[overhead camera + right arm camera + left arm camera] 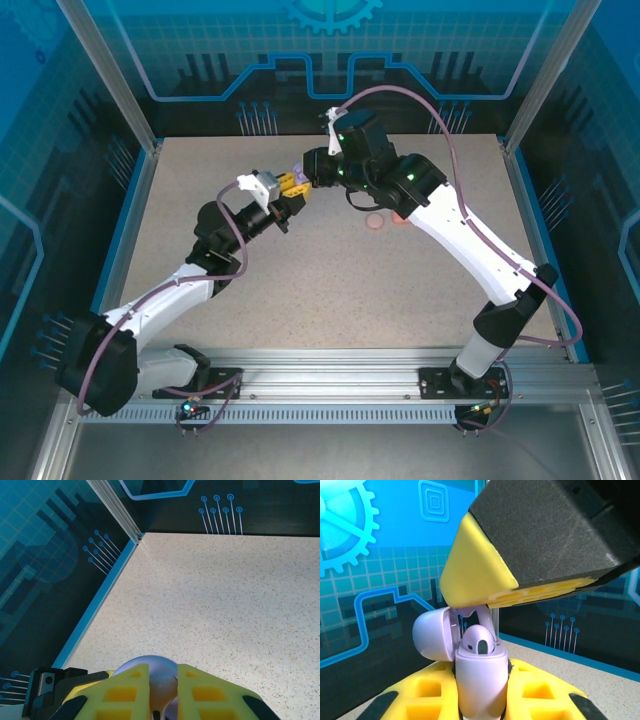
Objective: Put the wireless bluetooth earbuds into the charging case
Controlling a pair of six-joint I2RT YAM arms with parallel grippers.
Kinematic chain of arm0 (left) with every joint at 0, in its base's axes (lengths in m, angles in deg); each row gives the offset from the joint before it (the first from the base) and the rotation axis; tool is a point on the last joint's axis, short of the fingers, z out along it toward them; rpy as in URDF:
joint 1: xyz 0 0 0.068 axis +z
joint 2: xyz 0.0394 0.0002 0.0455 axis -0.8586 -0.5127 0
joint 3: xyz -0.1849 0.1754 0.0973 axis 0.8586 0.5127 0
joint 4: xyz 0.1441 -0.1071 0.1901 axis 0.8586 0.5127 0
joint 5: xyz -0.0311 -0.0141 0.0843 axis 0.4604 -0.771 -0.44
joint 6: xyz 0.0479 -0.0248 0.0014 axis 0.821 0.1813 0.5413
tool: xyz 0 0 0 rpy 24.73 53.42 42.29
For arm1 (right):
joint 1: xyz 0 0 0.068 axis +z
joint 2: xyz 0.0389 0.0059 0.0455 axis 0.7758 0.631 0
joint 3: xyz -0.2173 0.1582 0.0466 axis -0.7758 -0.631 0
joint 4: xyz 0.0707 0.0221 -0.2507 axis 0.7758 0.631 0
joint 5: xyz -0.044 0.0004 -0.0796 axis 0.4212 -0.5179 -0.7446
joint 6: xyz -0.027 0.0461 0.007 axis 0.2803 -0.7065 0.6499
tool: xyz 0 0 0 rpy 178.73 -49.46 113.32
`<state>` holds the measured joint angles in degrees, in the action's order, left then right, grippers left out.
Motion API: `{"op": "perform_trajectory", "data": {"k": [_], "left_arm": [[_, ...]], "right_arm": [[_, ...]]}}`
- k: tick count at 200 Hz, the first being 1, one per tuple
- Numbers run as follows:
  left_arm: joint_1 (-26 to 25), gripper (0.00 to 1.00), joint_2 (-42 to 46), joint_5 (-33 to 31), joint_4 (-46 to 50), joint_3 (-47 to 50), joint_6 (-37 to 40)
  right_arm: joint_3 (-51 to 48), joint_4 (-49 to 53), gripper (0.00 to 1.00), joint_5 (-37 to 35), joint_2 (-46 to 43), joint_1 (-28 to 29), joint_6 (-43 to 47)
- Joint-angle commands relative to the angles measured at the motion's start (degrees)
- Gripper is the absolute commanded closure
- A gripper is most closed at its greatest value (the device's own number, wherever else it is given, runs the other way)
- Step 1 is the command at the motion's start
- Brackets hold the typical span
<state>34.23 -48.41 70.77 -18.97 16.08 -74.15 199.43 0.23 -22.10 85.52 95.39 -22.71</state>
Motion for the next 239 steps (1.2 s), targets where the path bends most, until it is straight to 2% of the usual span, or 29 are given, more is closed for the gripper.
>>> {"op": "perform_trajectory", "data": {"k": [1,101,120,142,167,207,239], "left_arm": [[-0.3,1.0,0.3,-0.6,-4.3,-2.4,1.1],[-0.3,1.0,0.0,-1.1,-5.1,-2.5,0.8],[-0.3,1.0,0.0,-0.8,-5.1,-2.6,0.7],[-0.3,1.0,-0.1,-0.8,-4.9,-2.5,0.7],[-0.3,1.0,-0.1,-0.8,-4.7,-2.5,0.7],[-0.4,1.0,-0.4,-0.9,-4.6,-2.3,0.7],[-0.4,1.0,-1.1,-0.6,-4.7,-2.6,0.2]], "right_arm": [[-1.8,1.3,0.84,0.7,-1.1,0.1,-0.1],[-2.9,1.6,0.83,0.7,-0.9,-0.4,-0.5],[-2.4,1.5,0.72,0.8,-0.9,-0.7,-1.0],[-1.5,1.5,0.53,1.0,-1.1,-1.5,-1.9],[-0.7,0.8,0.4,0.3,-2.5,-2.4,-2.2],[-2.4,0.6,0.3,-0.2,-6.9,-4.6,-2.8],[-5.6,0.8,0.29,-0.6,-10.3,-6.7,-3.2]]}}
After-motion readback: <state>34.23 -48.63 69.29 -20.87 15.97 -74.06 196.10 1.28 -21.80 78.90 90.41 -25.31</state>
